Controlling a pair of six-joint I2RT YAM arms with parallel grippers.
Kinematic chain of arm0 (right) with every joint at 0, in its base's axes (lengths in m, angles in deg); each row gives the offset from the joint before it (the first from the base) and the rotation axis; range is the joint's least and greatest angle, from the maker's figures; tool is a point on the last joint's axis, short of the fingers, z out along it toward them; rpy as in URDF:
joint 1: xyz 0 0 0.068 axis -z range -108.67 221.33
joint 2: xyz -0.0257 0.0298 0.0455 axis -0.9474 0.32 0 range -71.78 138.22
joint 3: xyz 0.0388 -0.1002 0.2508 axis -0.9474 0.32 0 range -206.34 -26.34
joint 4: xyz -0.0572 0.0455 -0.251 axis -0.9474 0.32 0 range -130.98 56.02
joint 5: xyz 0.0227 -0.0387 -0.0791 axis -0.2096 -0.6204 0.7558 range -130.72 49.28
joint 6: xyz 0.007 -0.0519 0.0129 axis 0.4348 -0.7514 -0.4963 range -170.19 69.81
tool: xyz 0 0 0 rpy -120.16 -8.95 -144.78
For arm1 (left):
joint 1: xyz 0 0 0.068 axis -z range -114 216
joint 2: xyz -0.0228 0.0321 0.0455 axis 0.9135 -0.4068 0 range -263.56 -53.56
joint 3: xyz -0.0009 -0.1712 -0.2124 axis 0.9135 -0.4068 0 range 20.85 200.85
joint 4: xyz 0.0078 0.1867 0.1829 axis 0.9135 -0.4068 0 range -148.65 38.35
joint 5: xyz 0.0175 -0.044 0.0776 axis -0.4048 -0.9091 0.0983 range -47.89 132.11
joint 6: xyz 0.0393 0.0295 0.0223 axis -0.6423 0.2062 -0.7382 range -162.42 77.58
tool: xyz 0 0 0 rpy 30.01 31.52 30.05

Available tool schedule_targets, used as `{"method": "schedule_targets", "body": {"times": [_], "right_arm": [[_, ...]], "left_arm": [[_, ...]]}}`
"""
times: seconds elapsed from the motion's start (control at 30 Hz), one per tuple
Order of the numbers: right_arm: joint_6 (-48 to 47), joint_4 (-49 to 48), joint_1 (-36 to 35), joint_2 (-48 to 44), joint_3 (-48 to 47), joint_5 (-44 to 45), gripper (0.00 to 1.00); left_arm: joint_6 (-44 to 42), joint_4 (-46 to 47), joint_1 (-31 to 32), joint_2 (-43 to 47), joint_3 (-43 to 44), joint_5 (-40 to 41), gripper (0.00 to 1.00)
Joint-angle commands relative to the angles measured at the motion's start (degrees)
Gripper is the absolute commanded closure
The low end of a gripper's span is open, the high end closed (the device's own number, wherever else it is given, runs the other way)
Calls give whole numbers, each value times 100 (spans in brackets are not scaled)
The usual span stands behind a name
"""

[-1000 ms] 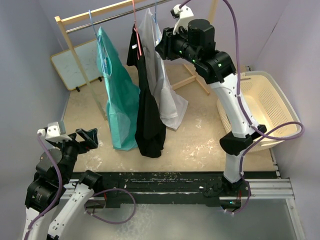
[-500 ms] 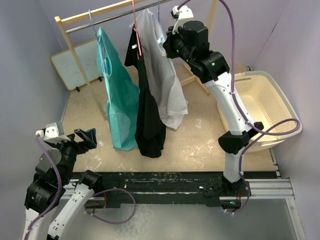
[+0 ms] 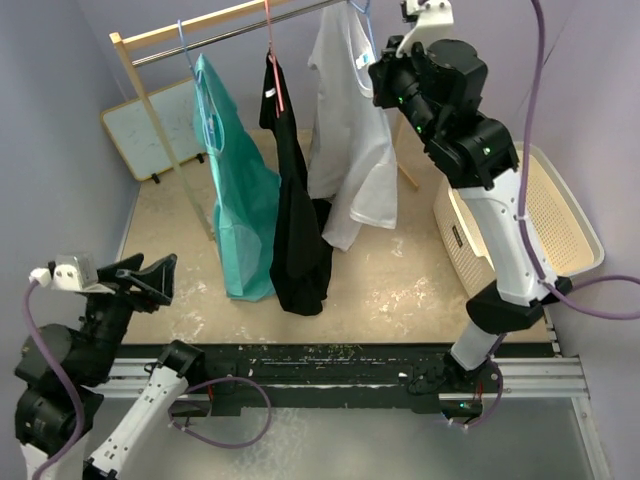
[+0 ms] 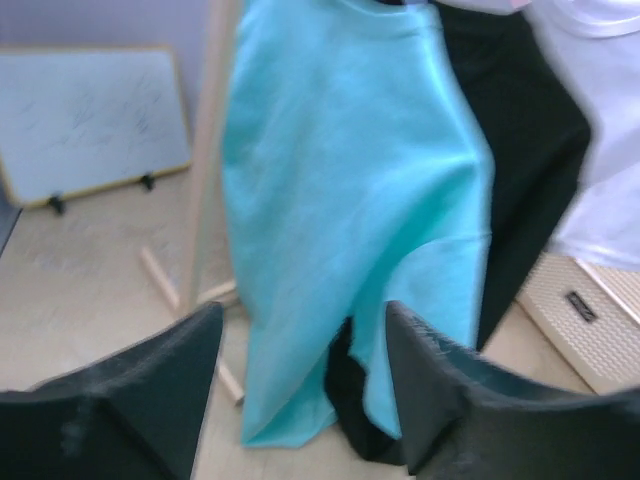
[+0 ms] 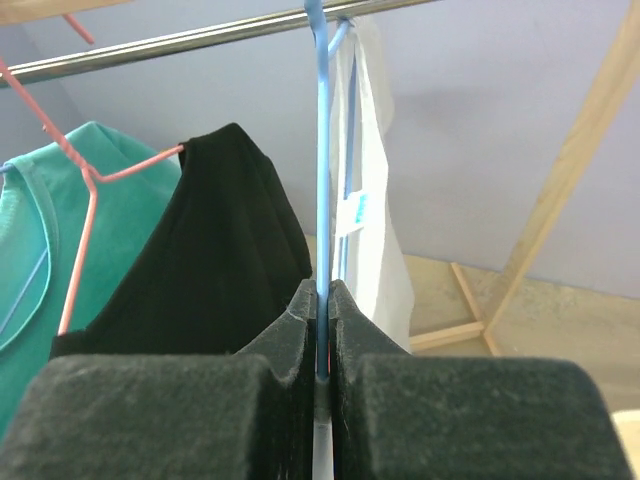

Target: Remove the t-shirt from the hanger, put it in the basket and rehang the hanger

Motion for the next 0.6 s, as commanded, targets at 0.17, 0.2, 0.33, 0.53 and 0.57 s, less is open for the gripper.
{"method": "schedule_targets", "body": {"times": [0.17,0.2,0.33,0.53,0.57], "right_arm": [[284,-246,-2,-2302,2616,-381,100],[335,-220,-2,-2616,3027,-579,100],[452,257,-2,-3726,4054,-1420,100],[432,803,3,-4981,4864,-3392,100],[450,864,-2,-5111,4945,-3569,100]], "left_arm": [[-1314,73,-32,-3075,2563,-3698,64],[-1337,142,-33,-3255,2673,-3978,49],[-1380,857,-29,-3721,2848,-4679,20],[-1184,2157,-16,-4287,2948,-5759,10],[-1066,2493,-20,-4352,2911,-5909,10]]}}
